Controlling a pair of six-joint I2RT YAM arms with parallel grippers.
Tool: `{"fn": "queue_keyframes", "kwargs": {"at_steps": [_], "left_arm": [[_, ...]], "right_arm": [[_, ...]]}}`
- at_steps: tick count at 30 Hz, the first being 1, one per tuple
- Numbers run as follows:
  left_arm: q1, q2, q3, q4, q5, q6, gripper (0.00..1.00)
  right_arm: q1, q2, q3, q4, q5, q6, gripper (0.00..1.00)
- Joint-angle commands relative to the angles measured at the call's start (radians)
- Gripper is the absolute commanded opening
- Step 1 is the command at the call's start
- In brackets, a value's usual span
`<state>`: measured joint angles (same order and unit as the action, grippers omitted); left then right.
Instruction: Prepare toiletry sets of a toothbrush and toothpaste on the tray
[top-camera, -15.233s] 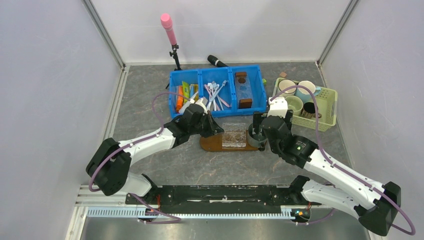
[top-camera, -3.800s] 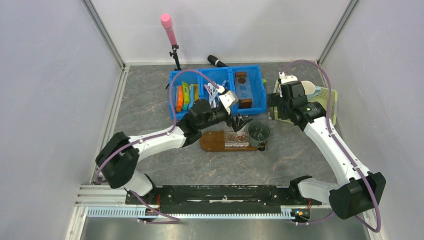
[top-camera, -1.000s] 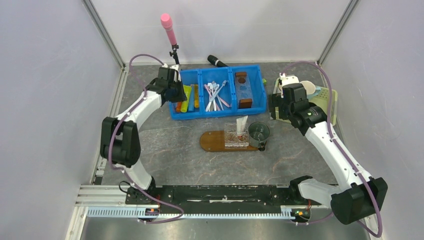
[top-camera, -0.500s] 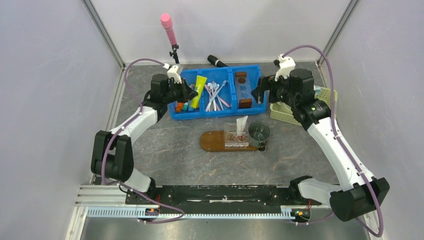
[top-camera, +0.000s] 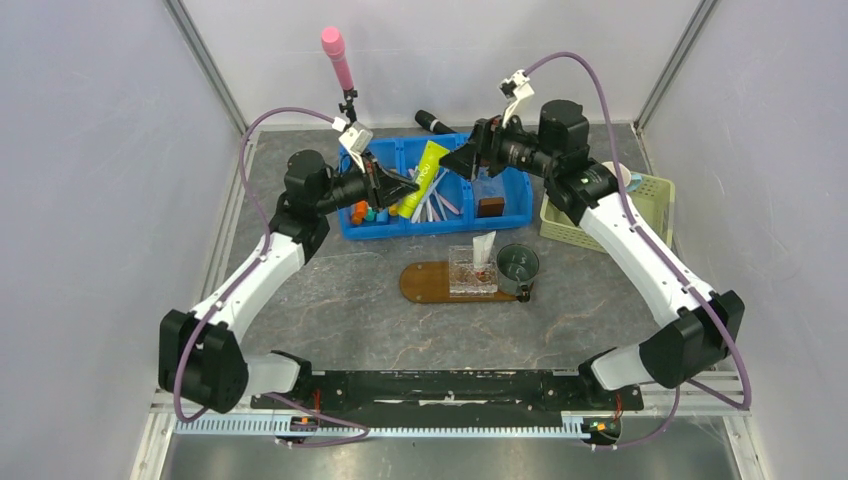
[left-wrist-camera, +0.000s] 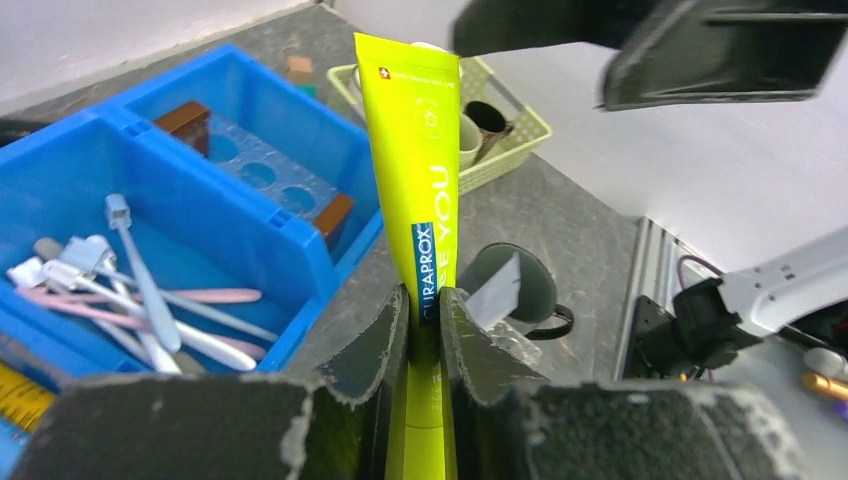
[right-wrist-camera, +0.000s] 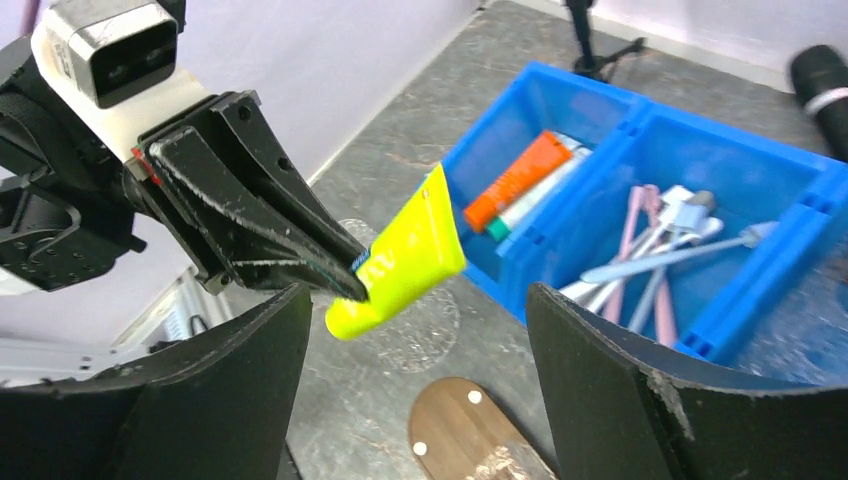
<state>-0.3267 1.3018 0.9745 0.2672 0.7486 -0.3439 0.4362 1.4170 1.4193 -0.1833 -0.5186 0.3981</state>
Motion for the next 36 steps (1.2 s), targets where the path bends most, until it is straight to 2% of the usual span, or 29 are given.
{"fn": "queue_keyframes", "kwargs": {"at_steps": [1, 5, 9, 13, 14, 16, 18, 23, 27, 30, 34, 36], "left_arm": [[-0.023, -0.069, -0.004, 0.069, 0.072, -0.03, 0.2], [-0.038, -0.099, -0.005, 0.075, 0.077, -0.035, 0.2], [-0.051, -0.119, -0.007, 0.082, 0.078, -0.042, 0.2], [-0.056, -0.133, -0.015, 0.087, 0.072, -0.043, 0.2], [-0.057, -0.134, -0.021, 0.086, 0.067, -0.046, 0.23], [-0.055, -0.138, -0.03, 0.088, 0.06, -0.045, 0.29], [-0.055, -0.145, -0.041, 0.088, 0.048, -0.041, 0.36], [-0.055, -0.164, -0.06, 0.06, 0.013, -0.034, 0.65], [-0.055, -0.207, -0.069, -0.038, -0.059, 0.017, 0.8], [-0.054, -0.261, -0.091, -0.132, -0.183, 0.067, 0.9], [-0.054, -0.365, -0.161, -0.222, -0.445, 0.095, 0.99], [-0.054, -0.424, -0.207, -0.254, -0.582, 0.09, 1.0]], "right_arm": [[0.035, 0.033, 0.083, 0.079, -0.073, 0.061, 0.83], [0.047, 0.046, 0.088, 0.086, -0.074, 0.073, 0.75], [0.047, 0.05, 0.086, 0.096, -0.088, 0.091, 0.61], [0.047, 0.037, 0.071, 0.117, -0.103, 0.107, 0.37], [0.046, 0.021, 0.057, 0.123, -0.104, 0.109, 0.23], [0.047, 0.004, 0.048, 0.124, -0.103, 0.105, 0.09], [0.047, -0.013, 0.038, 0.122, -0.1, 0.094, 0.0], [0.047, -0.06, 0.01, 0.082, -0.085, 0.032, 0.0], [0.05, -0.092, 0.001, 0.018, -0.066, -0.058, 0.0], [0.062, -0.125, -0.01, -0.031, -0.031, -0.149, 0.0], [0.12, -0.172, -0.061, -0.088, 0.086, -0.297, 0.0], [0.139, -0.198, -0.105, -0.09, 0.125, -0.341, 0.0]]}}
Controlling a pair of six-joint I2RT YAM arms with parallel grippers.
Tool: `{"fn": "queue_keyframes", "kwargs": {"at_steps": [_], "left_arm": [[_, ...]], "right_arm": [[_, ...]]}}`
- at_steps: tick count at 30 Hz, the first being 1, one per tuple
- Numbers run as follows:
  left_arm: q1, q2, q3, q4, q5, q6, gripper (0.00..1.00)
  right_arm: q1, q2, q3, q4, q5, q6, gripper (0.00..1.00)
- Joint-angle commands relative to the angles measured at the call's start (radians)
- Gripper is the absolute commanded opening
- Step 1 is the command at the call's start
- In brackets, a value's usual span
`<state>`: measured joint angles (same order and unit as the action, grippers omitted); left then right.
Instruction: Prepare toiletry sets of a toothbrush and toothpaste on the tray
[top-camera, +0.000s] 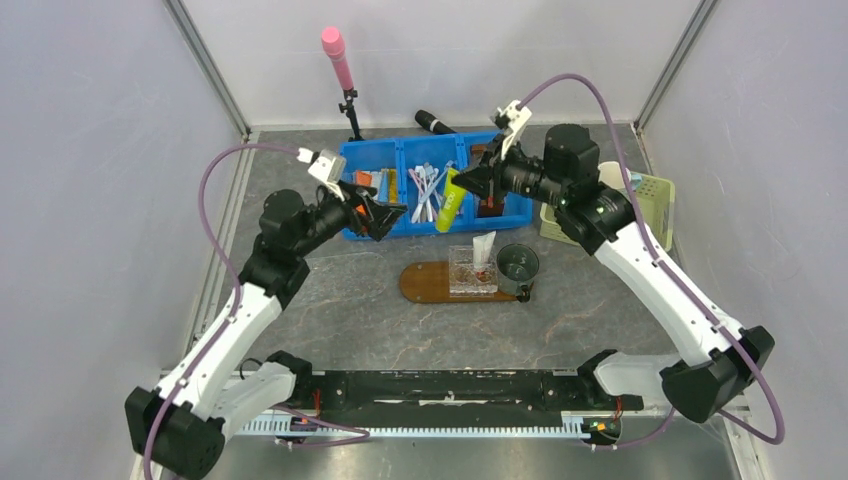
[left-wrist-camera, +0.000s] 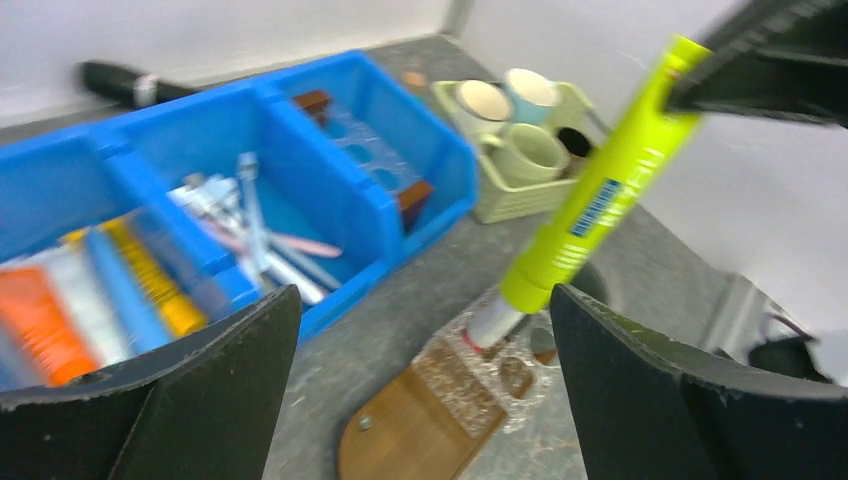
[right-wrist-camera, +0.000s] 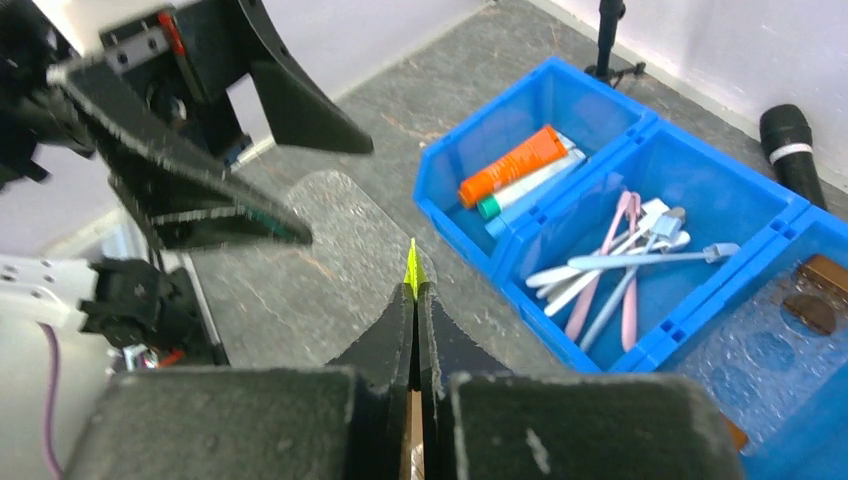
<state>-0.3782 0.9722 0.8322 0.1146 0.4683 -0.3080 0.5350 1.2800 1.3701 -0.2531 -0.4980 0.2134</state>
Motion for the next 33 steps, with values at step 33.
{"fn": "queue_keyframes", "kwargs": {"at_steps": [33], "left_arm": [[-0.003, -0.284, -0.321, -0.125, -0.597, 0.168, 1.0]], "right_arm": [[0.158, -0.157, -0.475, 0.284, 0.203, -0.364, 0.0]]}}
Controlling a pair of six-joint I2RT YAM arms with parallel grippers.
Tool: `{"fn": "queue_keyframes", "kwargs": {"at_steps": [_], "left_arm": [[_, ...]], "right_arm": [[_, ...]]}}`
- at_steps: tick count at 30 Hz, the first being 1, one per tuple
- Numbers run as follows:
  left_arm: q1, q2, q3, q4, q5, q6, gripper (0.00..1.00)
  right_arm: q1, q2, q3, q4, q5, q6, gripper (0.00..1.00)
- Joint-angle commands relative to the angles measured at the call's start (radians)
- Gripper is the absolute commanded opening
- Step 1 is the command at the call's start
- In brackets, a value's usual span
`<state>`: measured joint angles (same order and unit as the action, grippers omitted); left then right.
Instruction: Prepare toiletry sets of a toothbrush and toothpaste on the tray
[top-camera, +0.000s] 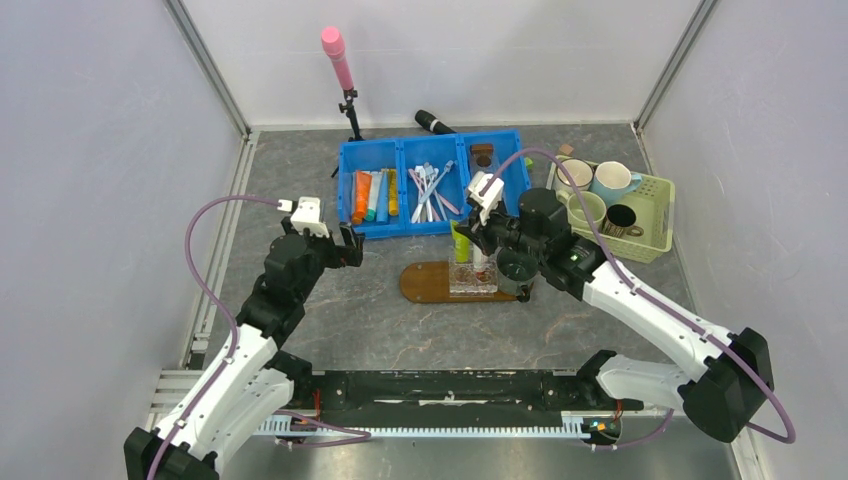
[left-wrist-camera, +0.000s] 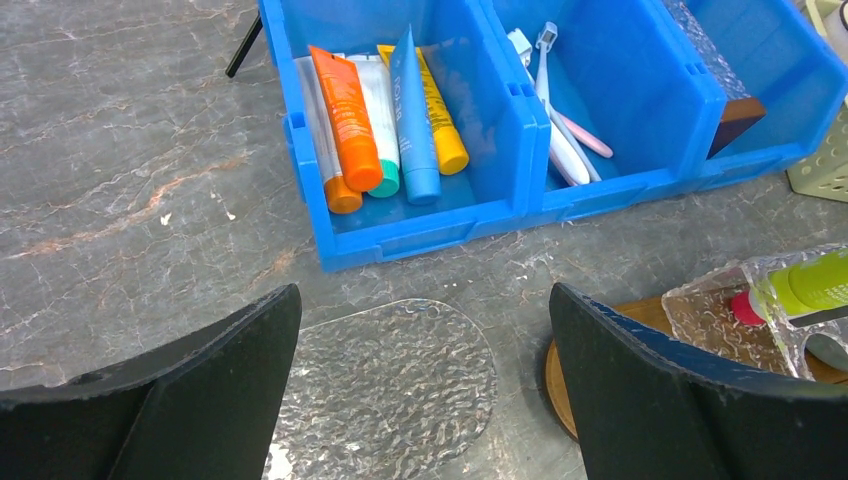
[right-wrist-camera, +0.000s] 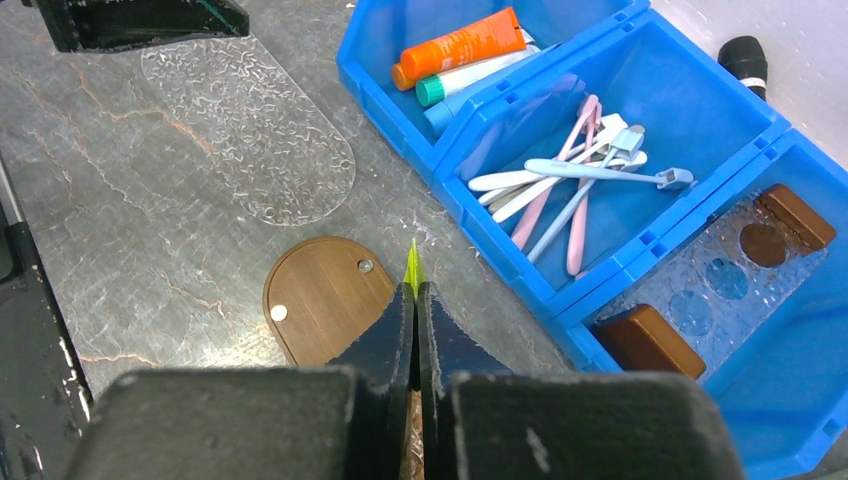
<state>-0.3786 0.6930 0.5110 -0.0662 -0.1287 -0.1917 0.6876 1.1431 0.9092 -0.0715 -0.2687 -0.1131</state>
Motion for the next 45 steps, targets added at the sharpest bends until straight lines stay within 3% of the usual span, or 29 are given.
{"fn": "queue_keyframes", "kwargs": {"at_steps": [1, 14, 34, 45], "left_arm": [[-0.002, -0.003, 0.001, 0.055, 0.006, 0.053, 1.0], [-0.002, 0.011, 0.013, 0.046, 0.04, 0.058, 1.0], [-0.002, 0.041, 0.012, 0.05, 0.059, 0.038, 1.0], [-0.002, 0.049, 0.017, 0.058, 0.064, 0.039, 1.0]], "right_arm": [[0.006, -0.02, -0.023, 0.105, -0.034, -0.044, 0.0], [0.004, -0.043, -0.134, 0.179, -0.075, -0.121, 0.0], [0.004, -0.064, -0.261, 0.333, -0.013, -0.075, 0.15], [0.004, -0.077, -0.255, 0.333, 0.018, -0.068, 0.22]]}}
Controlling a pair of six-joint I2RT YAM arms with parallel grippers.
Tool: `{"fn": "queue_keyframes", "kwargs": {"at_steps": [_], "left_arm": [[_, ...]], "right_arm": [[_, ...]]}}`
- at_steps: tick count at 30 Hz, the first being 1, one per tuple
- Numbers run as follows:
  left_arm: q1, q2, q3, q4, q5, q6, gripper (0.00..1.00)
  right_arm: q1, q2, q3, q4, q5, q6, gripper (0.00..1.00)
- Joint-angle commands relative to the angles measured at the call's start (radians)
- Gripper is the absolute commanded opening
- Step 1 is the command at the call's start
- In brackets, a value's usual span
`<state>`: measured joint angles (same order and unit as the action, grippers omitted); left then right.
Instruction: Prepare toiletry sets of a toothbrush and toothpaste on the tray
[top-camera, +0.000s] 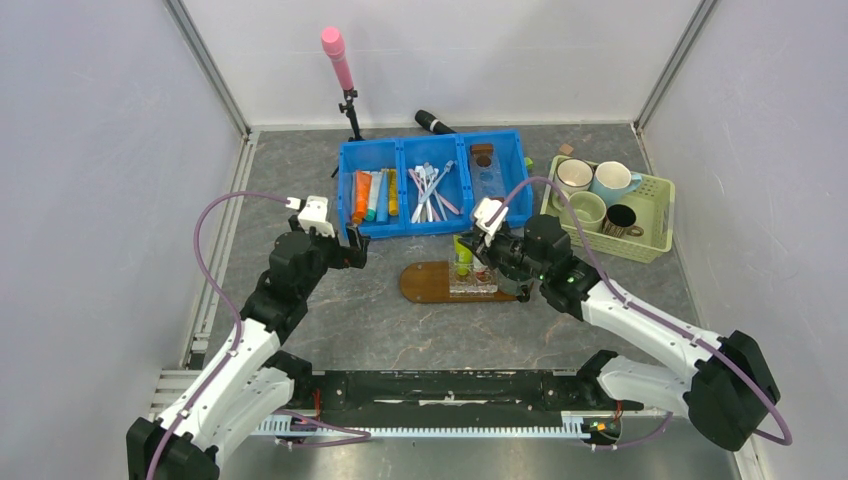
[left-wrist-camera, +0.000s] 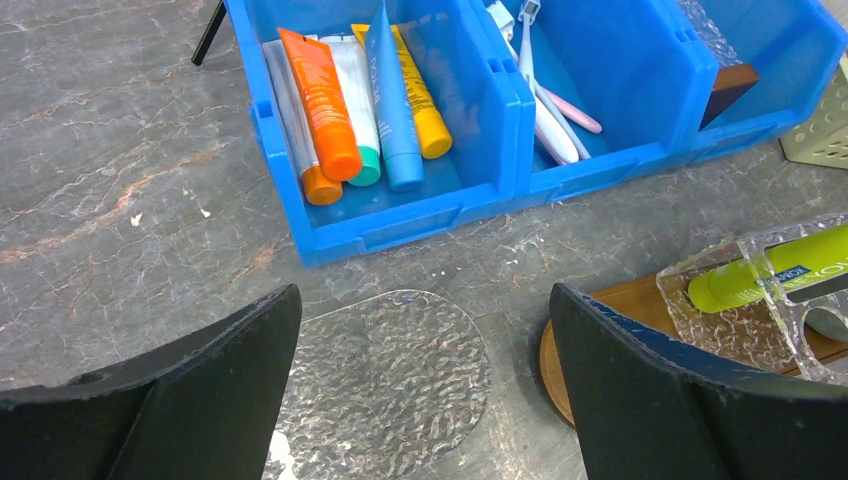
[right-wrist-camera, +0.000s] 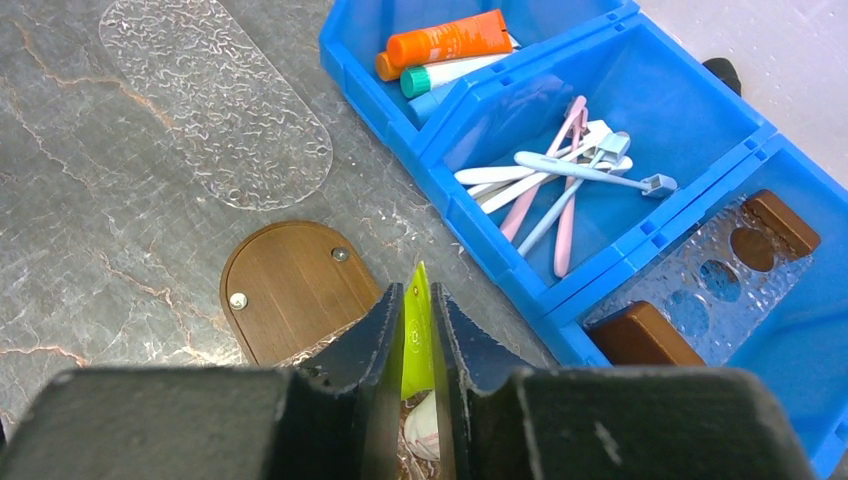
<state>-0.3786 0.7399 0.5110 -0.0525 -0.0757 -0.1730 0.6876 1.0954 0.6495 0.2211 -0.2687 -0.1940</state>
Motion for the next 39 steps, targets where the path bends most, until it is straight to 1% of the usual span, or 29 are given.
{"fn": "queue_keyframes", "kwargs": {"at_steps": [1, 4, 8, 10, 13, 17, 18, 21, 24, 28, 31, 34, 37, 39], "left_arm": [[-0.003, 0.003, 0.017, 0.044, 0.011, 0.021, 1.0], [-0.002, 0.007, 0.018, 0.045, 0.014, 0.021, 1.0], [-0.002, 0.01, 0.027, 0.048, 0.018, 0.02, 1.0], [-0.003, 0.012, 0.036, 0.048, 0.016, 0.017, 1.0], [-0.002, 0.017, 0.054, 0.037, 0.017, 0.008, 1.0], [-0.002, 0.032, 0.093, 0.003, 0.014, -0.022, 1.0], [-0.002, 0.035, 0.102, -0.004, 0.013, -0.028, 1.0], [-0.003, 0.049, 0.132, -0.029, 0.002, -0.055, 1.0], [-0.002, 0.077, 0.167, -0.05, -0.006, -0.067, 1.0], [-0.002, 0.148, 0.234, -0.101, -0.014, -0.078, 1.0], [-0.002, 0.236, 0.313, -0.149, -0.02, -0.093, 1.0], [-0.002, 0.359, 0.416, -0.198, -0.009, -0.112, 1.0], [-0.003, 0.495, 0.546, -0.251, 0.052, -0.121, 0.98], [-0.005, 0.596, 0.64, -0.286, 0.108, -0.129, 0.94]], "right_arm": [[0.004, -0.033, 0.009, 0.035, 0.016, 0.013, 0.22], [0.004, -0.04, 0.032, 0.013, 0.011, 0.015, 0.26], [0.004, -0.057, 0.081, -0.035, 0.01, 0.017, 0.39], [0.004, -0.062, 0.123, -0.076, 0.033, 0.031, 0.46], [0.004, -0.065, 0.204, -0.155, 0.127, 0.074, 0.65], [0.002, -0.068, 0.304, -0.25, 0.292, 0.126, 0.87], [0.001, -0.069, 0.318, -0.261, 0.324, 0.136, 0.97], [-0.013, -0.061, 0.369, -0.302, 0.385, 0.143, 0.98], [-0.045, -0.024, 0.433, -0.37, 0.401, 0.16, 0.98], [-0.114, 0.02, 0.483, -0.429, 0.422, 0.246, 0.98], [-0.158, 0.077, 0.54, -0.503, 0.455, 0.292, 0.98], [-0.188, 0.127, 0.587, -0.551, 0.461, 0.328, 0.98], [-0.195, 0.153, 0.604, -0.562, 0.469, 0.335, 0.98], [-0.198, 0.158, 0.602, -0.563, 0.472, 0.335, 0.98]]}}
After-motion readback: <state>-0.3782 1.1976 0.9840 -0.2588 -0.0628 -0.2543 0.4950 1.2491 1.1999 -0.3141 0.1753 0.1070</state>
